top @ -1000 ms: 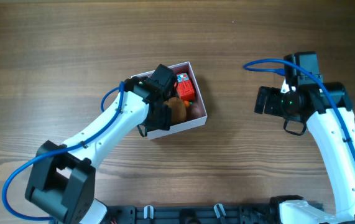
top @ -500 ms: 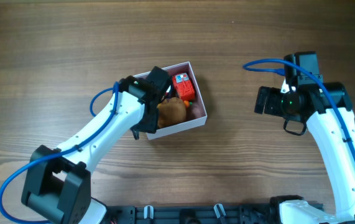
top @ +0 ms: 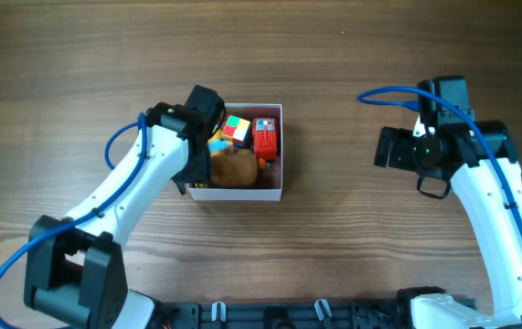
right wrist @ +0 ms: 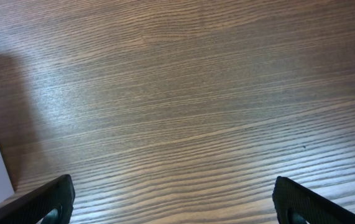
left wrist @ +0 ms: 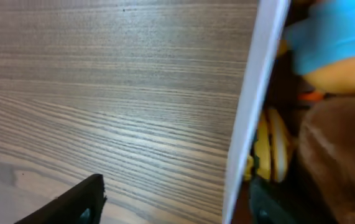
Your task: Pack container
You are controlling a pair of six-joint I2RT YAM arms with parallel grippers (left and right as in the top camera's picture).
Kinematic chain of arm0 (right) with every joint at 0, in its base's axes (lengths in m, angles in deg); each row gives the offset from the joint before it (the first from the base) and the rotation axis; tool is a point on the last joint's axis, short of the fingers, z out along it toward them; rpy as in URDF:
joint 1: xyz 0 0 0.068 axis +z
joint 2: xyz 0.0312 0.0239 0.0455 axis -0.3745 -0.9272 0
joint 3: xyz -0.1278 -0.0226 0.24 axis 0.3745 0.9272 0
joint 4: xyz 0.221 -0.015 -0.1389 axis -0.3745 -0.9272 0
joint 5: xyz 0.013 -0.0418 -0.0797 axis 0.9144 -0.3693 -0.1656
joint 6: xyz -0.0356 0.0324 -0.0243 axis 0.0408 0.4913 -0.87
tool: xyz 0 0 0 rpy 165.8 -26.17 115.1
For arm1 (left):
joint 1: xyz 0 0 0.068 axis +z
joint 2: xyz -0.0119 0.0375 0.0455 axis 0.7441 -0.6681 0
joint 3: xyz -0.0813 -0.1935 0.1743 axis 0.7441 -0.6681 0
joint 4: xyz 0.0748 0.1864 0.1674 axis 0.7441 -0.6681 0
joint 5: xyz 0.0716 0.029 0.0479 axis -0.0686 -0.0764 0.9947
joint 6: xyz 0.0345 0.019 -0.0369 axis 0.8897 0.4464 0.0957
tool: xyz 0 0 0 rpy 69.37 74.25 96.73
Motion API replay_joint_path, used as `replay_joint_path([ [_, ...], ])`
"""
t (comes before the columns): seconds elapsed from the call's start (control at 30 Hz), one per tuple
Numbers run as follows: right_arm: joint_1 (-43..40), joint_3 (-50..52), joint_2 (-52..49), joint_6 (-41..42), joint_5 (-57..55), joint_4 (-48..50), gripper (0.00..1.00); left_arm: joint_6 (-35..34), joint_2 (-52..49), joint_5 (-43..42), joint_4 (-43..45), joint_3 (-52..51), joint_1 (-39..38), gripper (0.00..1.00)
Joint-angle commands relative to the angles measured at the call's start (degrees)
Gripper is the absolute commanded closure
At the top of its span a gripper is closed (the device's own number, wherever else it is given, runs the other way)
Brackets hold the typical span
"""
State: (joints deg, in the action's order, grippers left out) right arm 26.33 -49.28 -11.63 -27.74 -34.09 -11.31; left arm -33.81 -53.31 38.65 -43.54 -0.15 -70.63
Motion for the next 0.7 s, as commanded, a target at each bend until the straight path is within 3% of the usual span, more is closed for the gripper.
replay_joint_path([
  [0.0,-0.1,0.5,-0.4,-1.1,0.5,0.5,0.0,-0.7,6.8,0.9,1.0,-0.3,-3.0,0.2],
  [0.1,-0.1,0.3,-0.1,-1.2,2.9,3.7,0.0,-0.7,15.5,0.7,3.0,-0.3,-2.0,0.14],
  [0.17,0.2,0.2,0.8,-2.5,8.0,10.5,0.0,0.0,21.3,0.5,6.7,-0.3,0.9,0.01],
  [0.43,1.3,0.2,0.4,-4.2,4.5,43.2,0.0,1.5,24.2,-0.2,17.7,-0.3,12.5,0.0],
  [0.5,1.3,0.2,0.4,-4.2,5.1,45.8,0.0,1.5,24.2,0.9,19.6,-0.3,13.4,0.0],
  [0.67,1.3,0.4,6.4,-3.2,2.4,37.9,0.0,1.0,29.1,1.8,19.4,-0.4,14.4,0.0],
])
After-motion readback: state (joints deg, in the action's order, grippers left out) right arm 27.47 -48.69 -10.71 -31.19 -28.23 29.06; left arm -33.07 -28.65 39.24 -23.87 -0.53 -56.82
